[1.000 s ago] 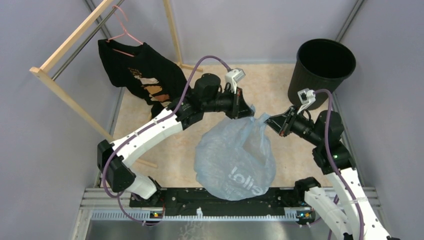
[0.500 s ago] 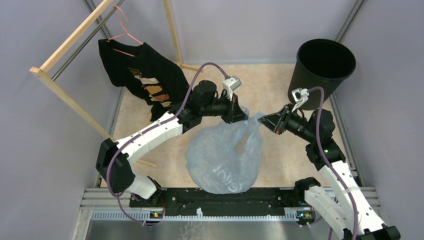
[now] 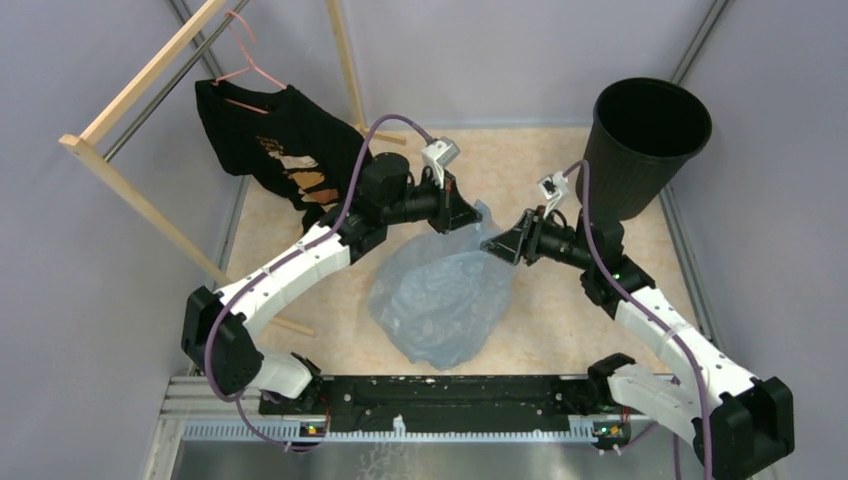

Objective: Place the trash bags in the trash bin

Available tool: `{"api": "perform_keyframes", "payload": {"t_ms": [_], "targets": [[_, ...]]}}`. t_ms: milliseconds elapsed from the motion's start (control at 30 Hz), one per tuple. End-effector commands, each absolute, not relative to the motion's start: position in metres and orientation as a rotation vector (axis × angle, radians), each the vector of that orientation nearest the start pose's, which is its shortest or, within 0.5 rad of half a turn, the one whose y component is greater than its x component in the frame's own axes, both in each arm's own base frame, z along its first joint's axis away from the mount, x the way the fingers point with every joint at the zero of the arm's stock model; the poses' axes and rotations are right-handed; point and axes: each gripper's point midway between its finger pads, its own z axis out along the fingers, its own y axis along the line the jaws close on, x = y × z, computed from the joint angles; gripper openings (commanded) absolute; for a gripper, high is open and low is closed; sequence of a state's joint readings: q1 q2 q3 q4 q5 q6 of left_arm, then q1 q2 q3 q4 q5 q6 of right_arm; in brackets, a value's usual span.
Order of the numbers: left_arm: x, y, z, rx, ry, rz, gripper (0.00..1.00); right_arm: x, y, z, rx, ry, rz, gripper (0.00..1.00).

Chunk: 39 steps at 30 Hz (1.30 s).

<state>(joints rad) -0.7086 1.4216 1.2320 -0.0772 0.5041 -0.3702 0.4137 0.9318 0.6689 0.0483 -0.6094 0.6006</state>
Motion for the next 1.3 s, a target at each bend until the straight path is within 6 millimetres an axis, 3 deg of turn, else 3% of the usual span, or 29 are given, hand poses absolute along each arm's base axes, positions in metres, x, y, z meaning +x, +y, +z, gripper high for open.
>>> {"api": "perform_keyframes", "payload": {"t_ms": [0, 233, 433, 533, 600, 633, 700, 733, 767, 800, 833, 1067, 1267], "targets": [[0.254, -0.360, 0.314, 0.751, 1.748, -1.256, 0.00, 0.245, 0.237, 0.285, -0.325, 1.745, 1.214, 0.52], [0.243, -0.368, 0.319, 0.794, 1.724, -1.362, 0.00, 0.246, 0.240, 0.291, -0.303, 1.727, 1.208, 0.73], [0.232, -0.373, 0.320, 0.822, 1.716, -1.441, 0.00, 0.248, 0.255, 0.290, -0.303, 1.736, 1.211, 0.74], [0.228, -0.373, 0.322, 0.836, 1.707, -1.468, 0.00, 0.254, 0.254, 0.288, -0.253, 1.742, 1.195, 0.64], [0.227, -0.374, 0.323, 0.847, 1.697, -1.468, 0.00, 0.258, 0.252, 0.288, -0.218, 1.742, 1.184, 0.32], [0.228, -0.373, 0.325, 0.850, 1.692, -1.456, 0.07, 0.260, 0.250, 0.288, -0.198, 1.743, 1.176, 0.20], [0.232, -0.369, 0.325, 0.844, 1.687, -1.405, 0.39, 0.263, 0.245, 0.287, -0.154, 1.751, 1.152, 0.04], [0.234, -0.367, 0.326, 0.838, 1.679, -1.376, 0.63, 0.264, 0.242, 0.285, -0.124, 1.765, 1.137, 0.00], [0.234, -0.363, 0.328, 0.833, 1.666, -1.351, 0.71, 0.266, 0.238, 0.285, -0.093, 1.775, 1.114, 0.00], [0.234, -0.361, 0.330, 0.834, 1.642, -1.330, 0.88, 0.267, 0.234, 0.284, -0.065, 1.786, 1.098, 0.00], [0.233, -0.358, 0.333, 0.839, 1.616, -1.317, 0.97, 0.268, 0.231, 0.286, -0.040, 1.789, 1.090, 0.00], [0.226, -0.353, 0.342, 0.924, 1.508, -1.271, 0.99, 0.269, 0.224, 0.307, -0.020, 1.836, 1.136, 0.00], [0.217, -0.361, 0.332, 1.010, 1.482, -1.259, 0.99, 0.255, 0.236, 0.339, -0.105, 1.789, 1.333, 0.00]]}}
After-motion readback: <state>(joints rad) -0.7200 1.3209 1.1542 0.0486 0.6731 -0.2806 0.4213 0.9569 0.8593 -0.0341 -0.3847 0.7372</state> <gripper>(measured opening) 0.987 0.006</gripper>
